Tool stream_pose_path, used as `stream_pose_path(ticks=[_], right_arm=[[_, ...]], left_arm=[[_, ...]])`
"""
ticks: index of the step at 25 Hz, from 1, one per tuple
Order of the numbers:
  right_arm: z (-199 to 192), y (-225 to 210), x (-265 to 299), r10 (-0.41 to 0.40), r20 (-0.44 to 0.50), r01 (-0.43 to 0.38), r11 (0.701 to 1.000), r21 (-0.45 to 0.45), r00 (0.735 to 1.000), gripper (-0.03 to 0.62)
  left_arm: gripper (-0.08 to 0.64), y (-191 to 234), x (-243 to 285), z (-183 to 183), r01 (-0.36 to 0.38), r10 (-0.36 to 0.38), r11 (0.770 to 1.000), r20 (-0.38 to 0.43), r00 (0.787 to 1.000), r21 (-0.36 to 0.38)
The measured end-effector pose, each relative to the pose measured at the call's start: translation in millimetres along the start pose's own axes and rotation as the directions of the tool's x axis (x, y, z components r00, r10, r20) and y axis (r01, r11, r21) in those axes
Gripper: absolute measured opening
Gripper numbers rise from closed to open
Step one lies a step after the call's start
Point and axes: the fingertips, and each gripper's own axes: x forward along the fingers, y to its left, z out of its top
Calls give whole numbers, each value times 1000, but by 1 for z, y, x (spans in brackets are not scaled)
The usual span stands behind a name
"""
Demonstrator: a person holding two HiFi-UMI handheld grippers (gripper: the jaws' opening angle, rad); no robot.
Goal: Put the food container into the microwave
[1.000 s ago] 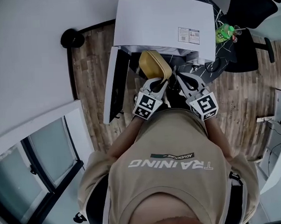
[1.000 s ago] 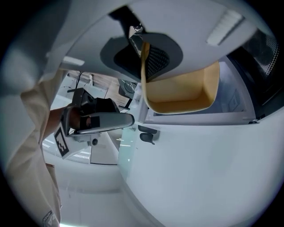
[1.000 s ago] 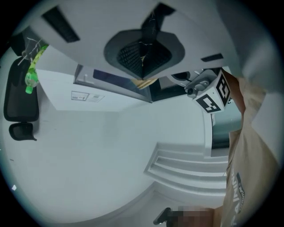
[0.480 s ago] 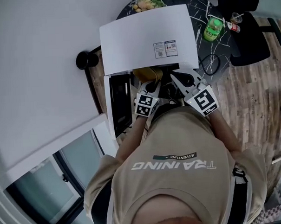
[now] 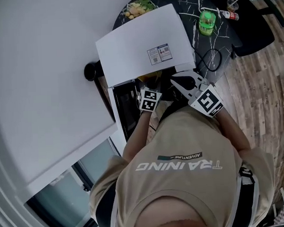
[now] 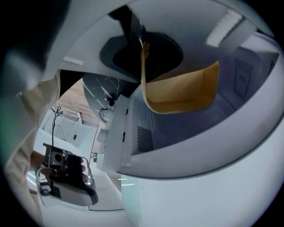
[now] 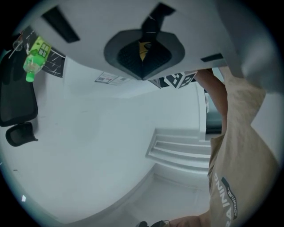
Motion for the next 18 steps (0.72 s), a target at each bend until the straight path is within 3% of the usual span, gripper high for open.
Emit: stream_pose_path(ticks=[4, 10, 18], right_arm=[[0, 7, 4, -21, -23, 21, 1000, -4, 1000, 9], [5, 8, 4, -91, -31, 91, 996, -2, 995, 9], [8, 9, 4, -143, -39, 143, 990, -11, 989, 9]], left_arm=[[20, 12, 11, -3, 6, -2, 993, -35, 999, 115], [20, 36, 26, -8, 2, 16, 953, -57, 998, 303], [20, 54, 41, -10, -10, 48, 931, -93, 994, 366]])
